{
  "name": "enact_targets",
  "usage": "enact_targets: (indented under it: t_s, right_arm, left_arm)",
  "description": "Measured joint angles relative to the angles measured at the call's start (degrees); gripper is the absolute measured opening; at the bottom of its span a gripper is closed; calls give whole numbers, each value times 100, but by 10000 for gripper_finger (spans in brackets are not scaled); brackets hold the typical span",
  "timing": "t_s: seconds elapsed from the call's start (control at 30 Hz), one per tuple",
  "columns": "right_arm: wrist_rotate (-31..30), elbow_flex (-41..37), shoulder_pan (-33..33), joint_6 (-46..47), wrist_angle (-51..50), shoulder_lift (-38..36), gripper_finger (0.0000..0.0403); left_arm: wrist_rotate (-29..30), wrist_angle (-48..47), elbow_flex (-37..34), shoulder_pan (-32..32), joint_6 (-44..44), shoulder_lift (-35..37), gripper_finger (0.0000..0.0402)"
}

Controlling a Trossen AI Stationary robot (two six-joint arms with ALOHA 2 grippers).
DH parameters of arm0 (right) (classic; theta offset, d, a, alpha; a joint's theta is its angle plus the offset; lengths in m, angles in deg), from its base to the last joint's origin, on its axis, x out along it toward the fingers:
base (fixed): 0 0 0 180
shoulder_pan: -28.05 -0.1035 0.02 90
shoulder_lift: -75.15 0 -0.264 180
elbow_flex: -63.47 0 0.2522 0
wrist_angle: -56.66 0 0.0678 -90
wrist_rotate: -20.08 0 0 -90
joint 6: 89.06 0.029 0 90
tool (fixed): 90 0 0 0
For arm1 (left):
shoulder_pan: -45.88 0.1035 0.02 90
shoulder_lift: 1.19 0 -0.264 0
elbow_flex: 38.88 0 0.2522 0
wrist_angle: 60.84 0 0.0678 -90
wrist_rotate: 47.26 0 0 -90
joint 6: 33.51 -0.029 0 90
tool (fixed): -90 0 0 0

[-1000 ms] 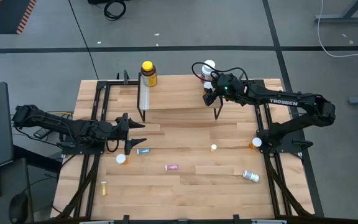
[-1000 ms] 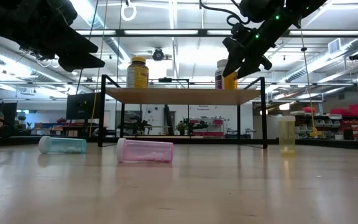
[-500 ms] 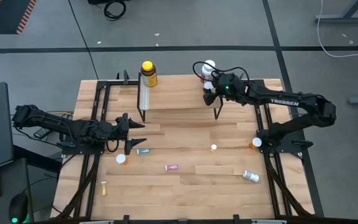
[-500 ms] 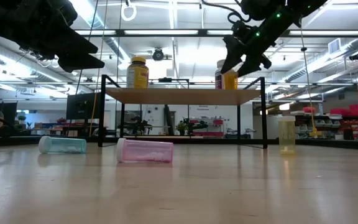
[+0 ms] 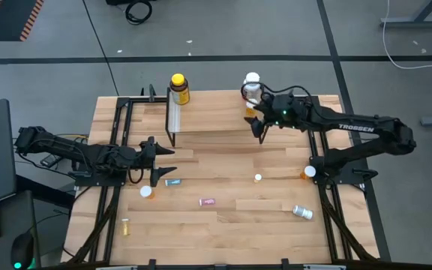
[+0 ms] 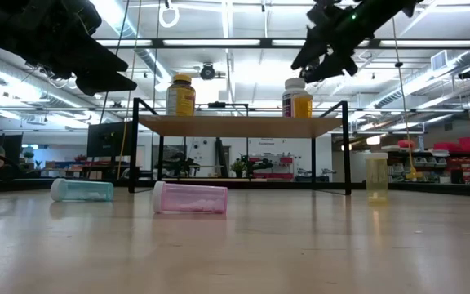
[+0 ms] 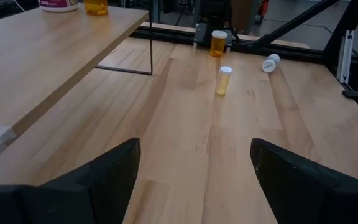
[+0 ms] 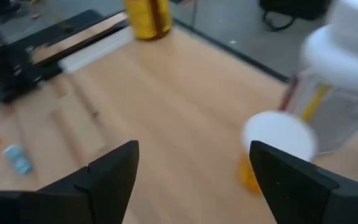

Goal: Pick and place medicine bottles onto shelf by color
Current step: Put the right small yellow pill bottle on the shelf

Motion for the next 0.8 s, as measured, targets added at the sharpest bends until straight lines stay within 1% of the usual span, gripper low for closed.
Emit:
enact_targets:
  t_s: [0.27, 0.5, 0.67, 0.8]
  right_arm:
    - [-124, 0, -1093, 639, -346, -48, 314]
    - [-1093, 0, -2138, 1720, -1459, -6, 314]
    - [-1447, 0, -2769, 2540, -1897, 214, 314]
    - [-1652, 0, -3141, 3032, -2118, 519, 314]
  left_arm:
    - [0, 0, 0, 0, 3, 0, 314]
    - [0, 0, 0, 1, 34, 0, 314]
    - [0, 1, 0, 2, 42, 0, 314]
    - [1, -1, 0, 2, 44, 0, 314]
